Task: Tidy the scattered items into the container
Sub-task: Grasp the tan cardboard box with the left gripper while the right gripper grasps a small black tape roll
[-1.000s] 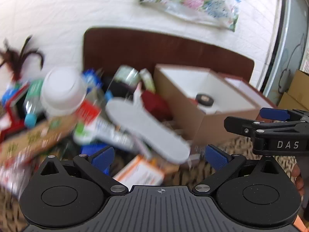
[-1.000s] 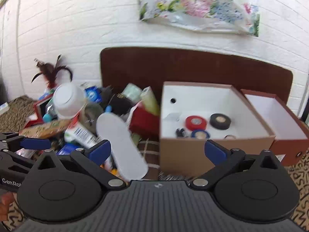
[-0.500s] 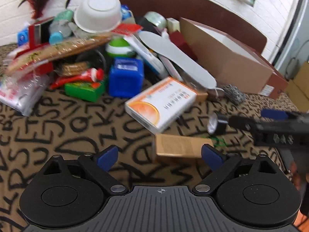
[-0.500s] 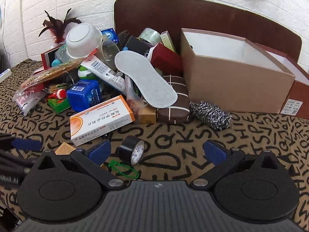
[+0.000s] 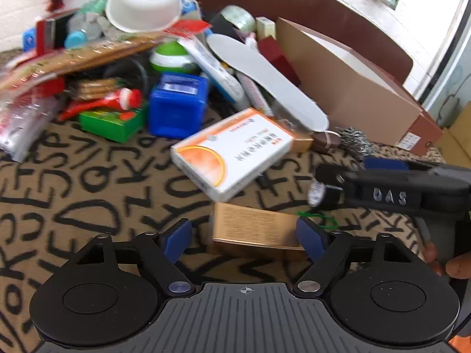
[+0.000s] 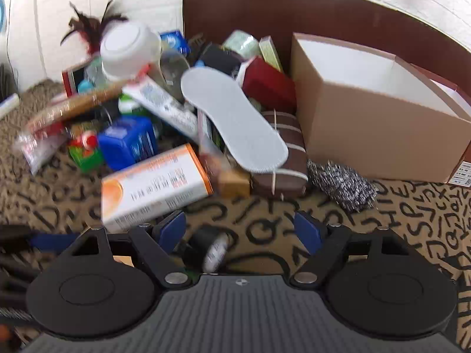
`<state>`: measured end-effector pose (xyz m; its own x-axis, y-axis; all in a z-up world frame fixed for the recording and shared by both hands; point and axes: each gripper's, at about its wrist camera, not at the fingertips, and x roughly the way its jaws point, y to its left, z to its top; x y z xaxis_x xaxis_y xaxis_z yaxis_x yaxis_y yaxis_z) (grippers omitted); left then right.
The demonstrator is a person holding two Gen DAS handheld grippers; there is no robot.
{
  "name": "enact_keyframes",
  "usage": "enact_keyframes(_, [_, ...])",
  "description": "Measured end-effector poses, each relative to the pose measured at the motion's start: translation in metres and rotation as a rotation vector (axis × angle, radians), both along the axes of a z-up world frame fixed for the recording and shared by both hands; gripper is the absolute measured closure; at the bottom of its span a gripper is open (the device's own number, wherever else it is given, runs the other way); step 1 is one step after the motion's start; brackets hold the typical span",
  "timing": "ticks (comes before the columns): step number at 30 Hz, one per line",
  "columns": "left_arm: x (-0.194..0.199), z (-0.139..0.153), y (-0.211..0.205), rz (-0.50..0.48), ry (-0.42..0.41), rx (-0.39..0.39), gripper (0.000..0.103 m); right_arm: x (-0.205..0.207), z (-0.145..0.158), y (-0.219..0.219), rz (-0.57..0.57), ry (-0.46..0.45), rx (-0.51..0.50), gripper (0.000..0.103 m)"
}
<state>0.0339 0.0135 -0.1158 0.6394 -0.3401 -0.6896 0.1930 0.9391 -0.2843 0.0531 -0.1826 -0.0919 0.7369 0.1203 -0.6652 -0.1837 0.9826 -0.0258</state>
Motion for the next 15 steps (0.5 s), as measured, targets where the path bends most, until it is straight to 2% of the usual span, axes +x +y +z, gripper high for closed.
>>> enact_keyframes(2, [0.002, 0.001, 0.009, 0.043, 0.006, 0.008, 0.017, -0.002, -0.004, -0.007, -0.036, 0.008, -0.019, 0.02])
enact_keyframes(4, [0.003, 0.003, 0.02, 0.057, 0.035, -0.024, 0.019, -0.009, -0.003, -0.011, -0.046, -0.01, -0.035, 0.023])
enact_keyframes(8, [-0.001, 0.008, 0.034, 0.047, 0.091, -0.116, 0.021, -0.03, 0.008, -0.006, 0.113, -0.037, 0.025, 0.03])
enact_keyframes(10, [-0.005, 0.009, 0.035, 0.07, 0.095, -0.109, 0.021, -0.04, 0.011, 0.002, 0.214, -0.028, 0.042, 0.03])
enact_keyframes(12, [-0.009, 0.009, 0.031, 0.051, 0.097, -0.102, 0.023, -0.045, 0.009, 0.012, 0.316, 0.001, 0.057, 0.03])
enact_keyframes(15, [-0.015, 0.009, 0.025, 0.013, 0.097, -0.1, 0.027, -0.044, 0.001, 0.026, 0.372, 0.03, 0.03, 0.038])
